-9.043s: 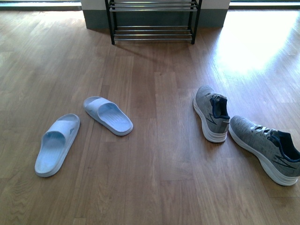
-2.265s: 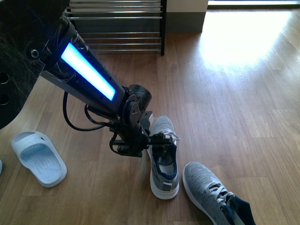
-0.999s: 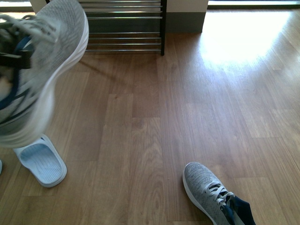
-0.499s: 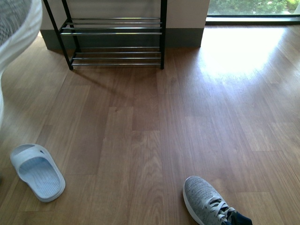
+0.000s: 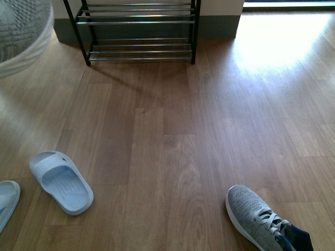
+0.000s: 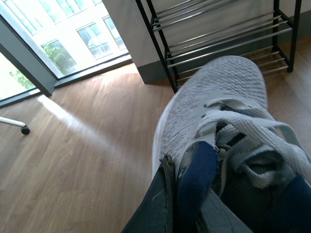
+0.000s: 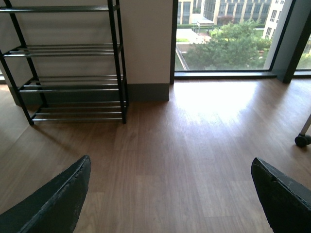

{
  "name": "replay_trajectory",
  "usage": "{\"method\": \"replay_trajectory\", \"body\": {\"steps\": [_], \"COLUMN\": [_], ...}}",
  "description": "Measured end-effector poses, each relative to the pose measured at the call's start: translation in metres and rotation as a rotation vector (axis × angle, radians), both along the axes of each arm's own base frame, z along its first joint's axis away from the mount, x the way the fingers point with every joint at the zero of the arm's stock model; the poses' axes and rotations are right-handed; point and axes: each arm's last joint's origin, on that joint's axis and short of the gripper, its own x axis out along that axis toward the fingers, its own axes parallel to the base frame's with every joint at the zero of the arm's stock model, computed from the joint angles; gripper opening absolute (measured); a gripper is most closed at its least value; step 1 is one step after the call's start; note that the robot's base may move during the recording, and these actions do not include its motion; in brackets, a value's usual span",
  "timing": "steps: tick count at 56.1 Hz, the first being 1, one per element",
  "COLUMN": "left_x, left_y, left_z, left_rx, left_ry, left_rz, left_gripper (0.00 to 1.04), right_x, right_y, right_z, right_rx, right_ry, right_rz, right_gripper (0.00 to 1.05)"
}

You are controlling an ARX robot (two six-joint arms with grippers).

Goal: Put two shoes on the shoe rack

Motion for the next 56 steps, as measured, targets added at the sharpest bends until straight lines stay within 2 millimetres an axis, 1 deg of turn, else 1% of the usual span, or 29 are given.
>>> {"method": "replay_trajectory", "body": {"steps": [17,18,24,28,31,36,41,42,43,44,45,48,49,51,54,56], "left_x": [0.0,0.0,0.0,0.0,0.0,0.0,0.0,0.0,0.0,0.0,0.0,0.0,0.0,0.0,0.0,0.0], "left_y": [0.001,0.001,0.001,0.001,0.001,0.0,0.0,0.0,0.0,0.0,0.0,0.0,0.0,0.0,0.0,0.0], "left_z": [0.0,0.0,0.0,0.0,0.0,0.0,0.0,0.0,0.0,0.0,0.0,0.0,0.0,0.0,0.0,0.0], "left_rx": [0.001,0.001,0.002,0.001,0.0,-0.001,-0.001,-0.001,-0.001,-0.001,-0.001,0.0,0.0,0.0,0.001,0.001], "left_ry": [-0.001,-0.001,-0.001,-0.001,-0.001,0.0,0.0,0.0,0.0,0.0,0.0,0.0,-0.001,-0.001,-0.001,-0.001], "left_rz": [0.012,0.012,0.016,0.013,0.006,-0.002,-0.004,-0.004,-0.003,-0.003,-0.002,0.002,0.004,0.005,0.005,0.005], "left_gripper": [0.02,0.02,0.02,0.02,0.02,0.02,0.02,0.02,0.02,0.02,0.02,0.02,0.02,0.02,0.02,0.02], "right_x": [0.0,0.0,0.003,0.009,0.017,0.035,0.063,0.071,0.08,0.084,0.097,0.123,0.127,0.141,0.15,0.155], "right_y": [0.0,0.0,0.001,0.002,0.003,0.005,0.005,0.004,0.004,0.003,0.001,-0.002,-0.002,-0.005,-0.006,-0.008], "right_z": [0.0,0.0,-0.003,-0.002,-0.001,0.002,0.003,0.002,0.0,-0.001,-0.007,-0.026,-0.03,-0.049,-0.071,-0.095], "right_rx": [0.0,0.009,0.144,0.165,0.161,0.124,0.071,0.056,0.039,0.03,-0.002,-0.073,-0.093,-0.132,-0.174,-0.219], "right_ry": [0.0,0.002,0.07,0.081,0.096,0.133,0.191,0.21,0.235,0.247,0.286,0.372,0.386,0.453,0.535,0.611], "right_rz": [0.005,0.016,0.23,0.254,0.255,0.246,0.259,0.264,0.263,0.261,0.252,0.237,0.234,0.223,0.241,0.244], "right_gripper": [0.96,0.96,0.96,0.96,0.96,0.96,0.96,0.96,0.96,0.96,0.96,0.96,0.96,0.96,0.96,0.96]}}
